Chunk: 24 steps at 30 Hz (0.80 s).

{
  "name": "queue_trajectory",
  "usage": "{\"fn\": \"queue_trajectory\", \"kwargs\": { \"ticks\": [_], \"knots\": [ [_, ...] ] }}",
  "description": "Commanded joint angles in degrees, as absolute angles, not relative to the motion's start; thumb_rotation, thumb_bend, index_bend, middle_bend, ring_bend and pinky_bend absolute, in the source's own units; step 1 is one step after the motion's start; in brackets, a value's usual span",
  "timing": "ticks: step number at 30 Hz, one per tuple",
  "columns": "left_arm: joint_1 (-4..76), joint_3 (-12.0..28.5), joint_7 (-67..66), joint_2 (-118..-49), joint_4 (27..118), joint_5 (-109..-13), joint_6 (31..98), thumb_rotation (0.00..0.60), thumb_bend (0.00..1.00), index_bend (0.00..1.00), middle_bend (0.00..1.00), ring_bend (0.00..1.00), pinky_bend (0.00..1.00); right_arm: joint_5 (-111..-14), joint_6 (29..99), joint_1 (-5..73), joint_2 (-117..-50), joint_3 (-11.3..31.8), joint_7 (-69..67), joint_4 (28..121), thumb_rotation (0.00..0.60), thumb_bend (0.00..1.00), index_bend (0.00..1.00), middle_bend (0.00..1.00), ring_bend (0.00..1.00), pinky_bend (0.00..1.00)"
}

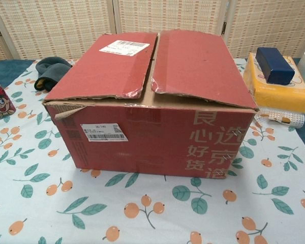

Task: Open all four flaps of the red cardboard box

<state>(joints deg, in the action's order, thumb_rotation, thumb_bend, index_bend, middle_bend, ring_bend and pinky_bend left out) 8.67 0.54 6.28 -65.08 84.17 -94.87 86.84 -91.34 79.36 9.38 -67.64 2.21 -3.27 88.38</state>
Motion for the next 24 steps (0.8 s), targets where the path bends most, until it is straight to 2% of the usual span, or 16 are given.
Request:
{"fn": "queue_trajectory", "kwargs": {
  "ticks": [1,5,11,15,19,24],
  "knots": [
    [8.95,0.58,8.26,-64.80,82.78,-95.02,87.28,0.600,0.44,0.00,0.00,0.00,0.00,-97.21,79.32,11.99,-68.63,0.98,-4.32,88.14,0.600,0.38,0.00,0.00,0.00,0.00],
    [8.86,0.83,10.20,-64.58,82.34,-94.21,87.44,0.600,0.44,0.00,0.00,0.00,0.00,-101.79,79.89,13.33,-66.72,-0.04,-2.60,93.62,0.600,0.38,0.00,0.00,0.00,0.00],
    [9.05,0.30,10.18,-65.03,81.37,-95.93,88.39,0.600,0.44,0.00,0.00,0.00,0.00,-105.00,78.95,14.14,-63.18,-0.30,7.96,103.31,0.600,0.38,0.00,0.00,0.00,0.00],
    [8.71,0.55,9.78,-65.29,81.53,-95.29,88.98,0.600,0.47,0.00,0.00,0.00,0.00,-105.31,75.73,16.21,-61.55,0.26,10.83,109.56,0.600,0.35,0.00,0.00,0.00,0.00],
    [8.46,0.54,9.12,-65.52,81.70,-95.59,89.82,0.600,0.54,0.00,0.00,0.00,0.00,-105.63,73.01,18.57,-62.75,1.63,13.73,112.93,0.600,0.34,0.00,0.00,0.00,0.00],
    [8.13,0.64,9.13,-65.61,81.83,-95.25,90.39,0.600,0.53,0.00,0.00,0.00,0.00,-105.75,71.24,21.20,-67.41,3.54,15.62,112.97,0.600,0.34,0.00,0.00,0.00,0.00]
  ]
}}
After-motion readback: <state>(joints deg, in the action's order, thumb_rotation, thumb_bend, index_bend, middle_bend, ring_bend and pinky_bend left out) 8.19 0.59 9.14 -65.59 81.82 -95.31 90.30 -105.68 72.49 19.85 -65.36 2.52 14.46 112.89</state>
